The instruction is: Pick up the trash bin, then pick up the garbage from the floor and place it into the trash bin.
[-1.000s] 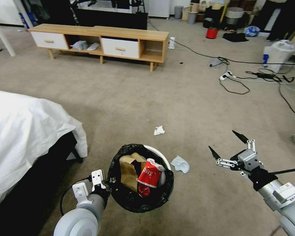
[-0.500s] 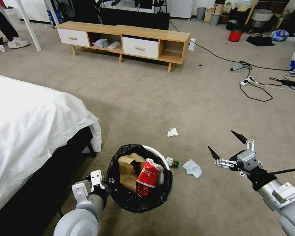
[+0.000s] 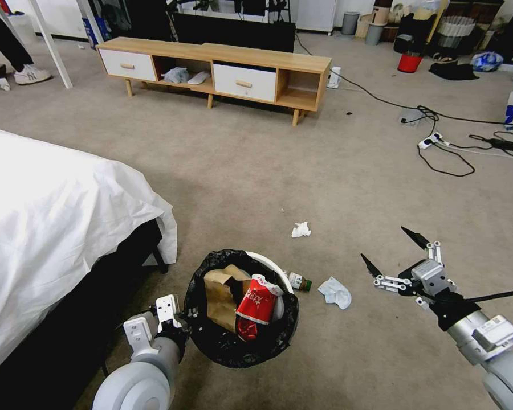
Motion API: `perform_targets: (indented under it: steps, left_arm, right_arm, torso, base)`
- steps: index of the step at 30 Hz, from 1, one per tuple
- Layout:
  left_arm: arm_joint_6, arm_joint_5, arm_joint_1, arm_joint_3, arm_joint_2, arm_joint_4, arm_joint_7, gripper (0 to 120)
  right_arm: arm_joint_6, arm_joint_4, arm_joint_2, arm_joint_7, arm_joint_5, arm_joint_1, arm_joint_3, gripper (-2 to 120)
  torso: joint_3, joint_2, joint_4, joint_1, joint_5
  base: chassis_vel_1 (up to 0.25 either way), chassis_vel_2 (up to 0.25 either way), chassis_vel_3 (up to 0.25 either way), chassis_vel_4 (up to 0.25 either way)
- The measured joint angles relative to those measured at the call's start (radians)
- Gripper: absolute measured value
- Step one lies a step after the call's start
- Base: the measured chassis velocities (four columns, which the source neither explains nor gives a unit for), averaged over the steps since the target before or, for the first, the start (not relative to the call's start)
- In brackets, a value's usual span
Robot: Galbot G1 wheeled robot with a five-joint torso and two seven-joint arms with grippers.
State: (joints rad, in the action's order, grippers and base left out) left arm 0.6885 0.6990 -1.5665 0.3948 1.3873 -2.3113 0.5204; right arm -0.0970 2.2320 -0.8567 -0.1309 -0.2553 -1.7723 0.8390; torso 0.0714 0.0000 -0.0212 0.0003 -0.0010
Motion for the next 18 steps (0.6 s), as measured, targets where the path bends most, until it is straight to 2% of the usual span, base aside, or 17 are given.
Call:
perform_targets:
  steps: [18]
  left_arm:
    - [0.003,0.02,0.001,-0.002,-0.003,0.001,0.003,1]
  right_arm:
    - [0.001,-0.001,-0.009,-0.003,0.0,0.002,0.001,100]
  torso:
    - [0.0,0.0,-0.0002,0.0,0.0007]
  base:
    - [0.0,0.0,0.0,0.0]
